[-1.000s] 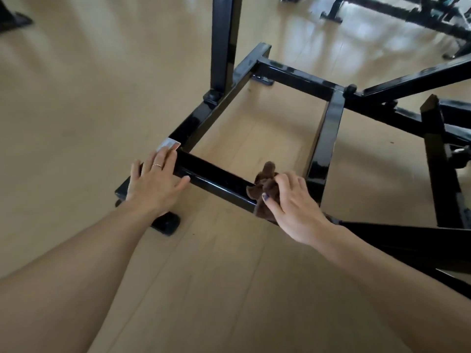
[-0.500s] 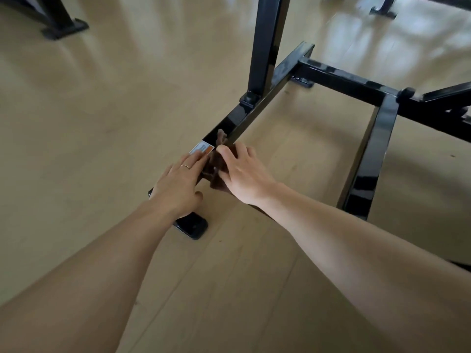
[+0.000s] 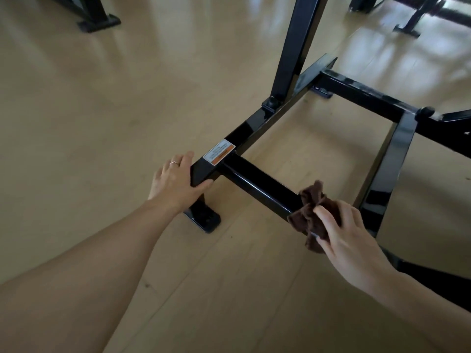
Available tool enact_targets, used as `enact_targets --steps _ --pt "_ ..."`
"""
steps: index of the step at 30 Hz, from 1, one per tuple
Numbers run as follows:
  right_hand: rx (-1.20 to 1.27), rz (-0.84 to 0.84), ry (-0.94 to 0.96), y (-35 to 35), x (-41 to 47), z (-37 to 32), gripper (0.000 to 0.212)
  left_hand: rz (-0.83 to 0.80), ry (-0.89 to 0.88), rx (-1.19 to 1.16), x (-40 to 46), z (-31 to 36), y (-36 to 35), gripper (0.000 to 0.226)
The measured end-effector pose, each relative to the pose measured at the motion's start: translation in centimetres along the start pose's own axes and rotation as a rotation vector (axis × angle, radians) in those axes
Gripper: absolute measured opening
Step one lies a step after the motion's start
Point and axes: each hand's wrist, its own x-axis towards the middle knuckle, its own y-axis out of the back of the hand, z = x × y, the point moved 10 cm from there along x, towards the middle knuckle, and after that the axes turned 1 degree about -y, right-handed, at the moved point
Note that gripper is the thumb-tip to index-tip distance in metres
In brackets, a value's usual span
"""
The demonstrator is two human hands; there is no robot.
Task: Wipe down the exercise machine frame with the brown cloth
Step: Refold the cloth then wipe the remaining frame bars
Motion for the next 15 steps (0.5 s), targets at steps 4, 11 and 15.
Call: enact_targets --steps 4,11,15 --pt "0.011 0.012 0.068 -0.5 2.5 -1.8 0.069 -0.053 0.245 -0.309 -0.3 -2.4 -1.4 0.083" --pt "0.043 0.026 0.266 -1.9 13.5 -9.9 0.053 0.171 0.353 -0.552 -0.4 -2.8 -1.1 0.047" --pt "0.135 0.071 0.251 -2.7 20.4 -14.0 0.050 0.222 0.349 -0.586 -0.6 -2.8 -1.1 0.046"
